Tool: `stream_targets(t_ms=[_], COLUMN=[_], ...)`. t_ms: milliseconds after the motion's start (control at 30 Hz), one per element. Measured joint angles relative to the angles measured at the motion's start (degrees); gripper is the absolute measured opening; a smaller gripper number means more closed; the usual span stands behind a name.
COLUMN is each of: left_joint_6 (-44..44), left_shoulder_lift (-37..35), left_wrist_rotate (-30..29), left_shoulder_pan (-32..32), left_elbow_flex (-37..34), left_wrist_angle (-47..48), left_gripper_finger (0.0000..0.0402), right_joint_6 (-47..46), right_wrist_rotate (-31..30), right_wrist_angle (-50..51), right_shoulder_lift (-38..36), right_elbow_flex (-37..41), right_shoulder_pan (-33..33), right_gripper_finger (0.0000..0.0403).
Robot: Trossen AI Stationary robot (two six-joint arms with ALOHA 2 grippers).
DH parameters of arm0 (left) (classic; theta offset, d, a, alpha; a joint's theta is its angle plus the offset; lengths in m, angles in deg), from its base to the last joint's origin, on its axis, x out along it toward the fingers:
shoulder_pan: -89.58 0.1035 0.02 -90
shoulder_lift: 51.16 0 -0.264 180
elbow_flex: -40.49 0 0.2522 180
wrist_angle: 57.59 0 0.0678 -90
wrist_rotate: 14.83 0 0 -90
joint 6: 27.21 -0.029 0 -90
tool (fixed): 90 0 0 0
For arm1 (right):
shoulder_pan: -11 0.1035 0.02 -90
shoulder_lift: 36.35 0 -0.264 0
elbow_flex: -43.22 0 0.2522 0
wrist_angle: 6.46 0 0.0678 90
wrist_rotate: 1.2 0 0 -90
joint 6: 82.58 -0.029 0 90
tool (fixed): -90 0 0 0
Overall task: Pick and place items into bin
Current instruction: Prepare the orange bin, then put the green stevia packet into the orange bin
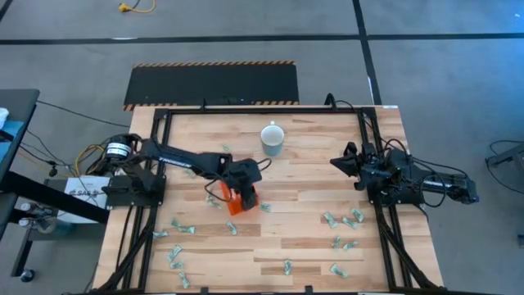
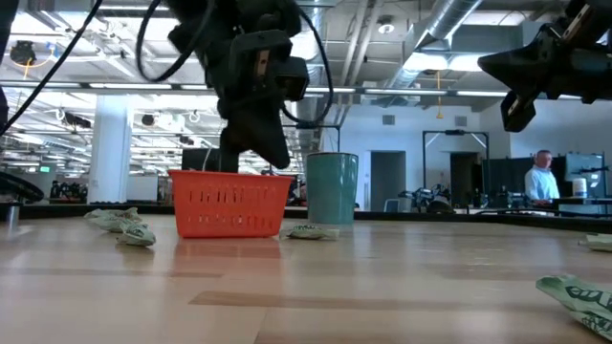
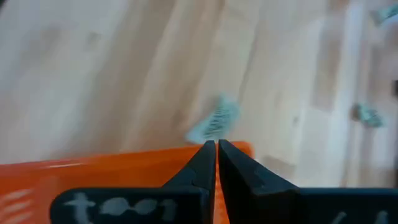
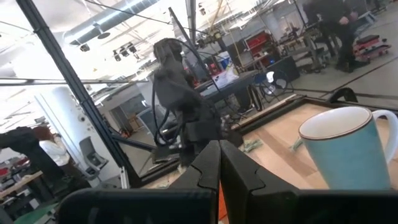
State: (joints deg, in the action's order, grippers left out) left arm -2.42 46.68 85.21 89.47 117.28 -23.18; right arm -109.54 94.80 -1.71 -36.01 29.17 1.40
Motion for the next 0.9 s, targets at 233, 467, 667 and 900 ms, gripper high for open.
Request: stream_targets(t_ms=[233, 467, 667, 900], left_joint_6=[-19.23, -36.23, -47.93, -58.05], left_shoulder_lift=[-0.02, -0.02, 0.00, 0.24], left_wrist_rotate=[-14.73, -21.72, -11.01, 1.45], left_shoulder_pan=[3.93, 14.84, 24.93, 33.21], left_elbow_flex=[12.43, 10.83, 7.93, 7.93], left_wrist_angle=[33.64, 41.18, 34.31, 32.27], left_gripper_finger=[0.0006, 0.0006, 0.0006, 0.0006], right_joint_6=[-0.02, -0.02, -0.02, 0.39], right_wrist_rotate=[0.09, 0.09, 0.08, -0.07], right_wrist_angle=[0.00, 0.00, 0.02, 0.02], right_shoulder_lift=[0.00, 0.00, 0.00, 0.00], right_elbow_flex=[-0.01, -0.01, -0.01, -0.01], right_shoulder_pan=[0.00, 0.00, 0.00, -0.28], right_gripper_finger=[0.0000, 0.0000, 0.0000, 0.0000])
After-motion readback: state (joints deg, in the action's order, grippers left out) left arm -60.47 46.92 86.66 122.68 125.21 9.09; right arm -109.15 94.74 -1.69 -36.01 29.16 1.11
